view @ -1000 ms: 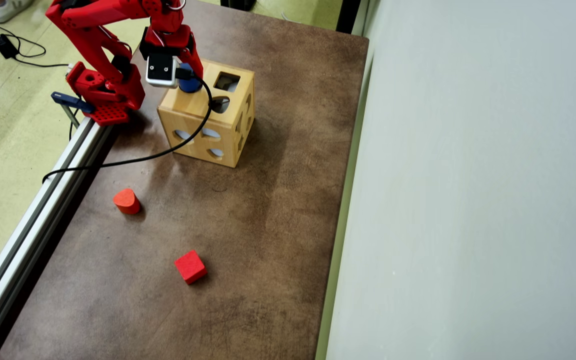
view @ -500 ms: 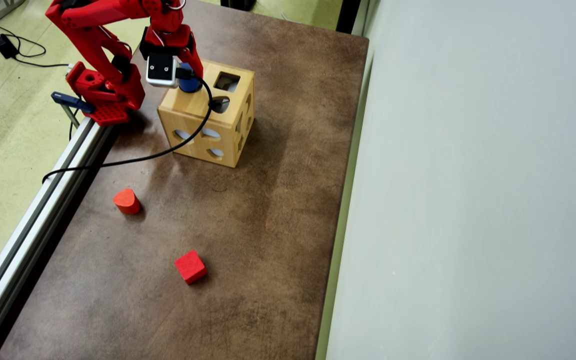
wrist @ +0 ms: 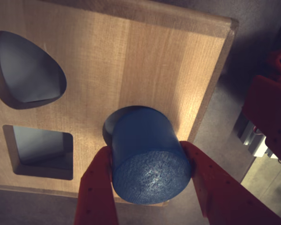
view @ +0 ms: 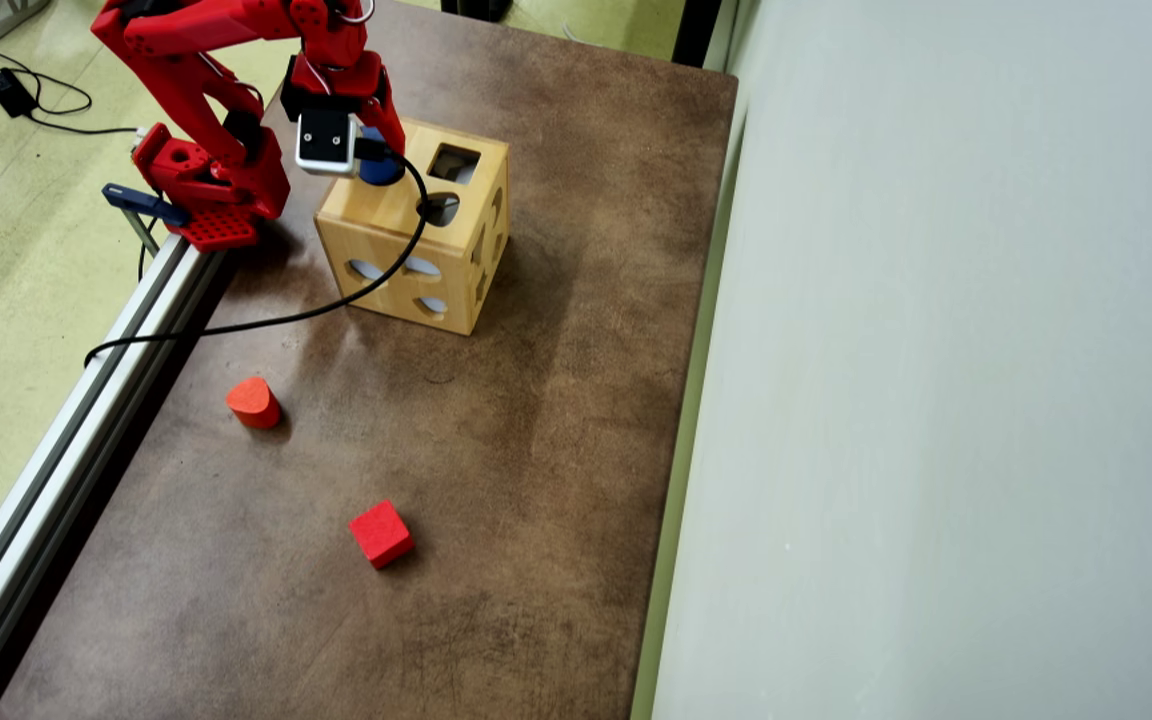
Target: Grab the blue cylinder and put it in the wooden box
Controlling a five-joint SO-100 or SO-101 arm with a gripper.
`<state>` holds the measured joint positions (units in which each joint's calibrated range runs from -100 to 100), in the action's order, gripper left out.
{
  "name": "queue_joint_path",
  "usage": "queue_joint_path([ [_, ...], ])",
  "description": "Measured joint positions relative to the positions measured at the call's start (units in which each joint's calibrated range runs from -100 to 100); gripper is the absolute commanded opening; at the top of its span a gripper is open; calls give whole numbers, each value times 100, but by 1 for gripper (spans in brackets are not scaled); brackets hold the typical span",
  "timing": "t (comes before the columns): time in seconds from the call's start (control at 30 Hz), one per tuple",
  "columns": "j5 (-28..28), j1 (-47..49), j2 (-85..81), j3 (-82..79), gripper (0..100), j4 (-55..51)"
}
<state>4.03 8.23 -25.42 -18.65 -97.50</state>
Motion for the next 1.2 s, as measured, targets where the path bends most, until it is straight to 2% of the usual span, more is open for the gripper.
queue_joint_path([
  [0.33,-15,0,0,0,4,0],
  [0.63,-15,0,0,0,24,0],
  [0.77,-15,-14,0,0,29,0],
  [1.2,-15,-14,0,0,27,0],
])
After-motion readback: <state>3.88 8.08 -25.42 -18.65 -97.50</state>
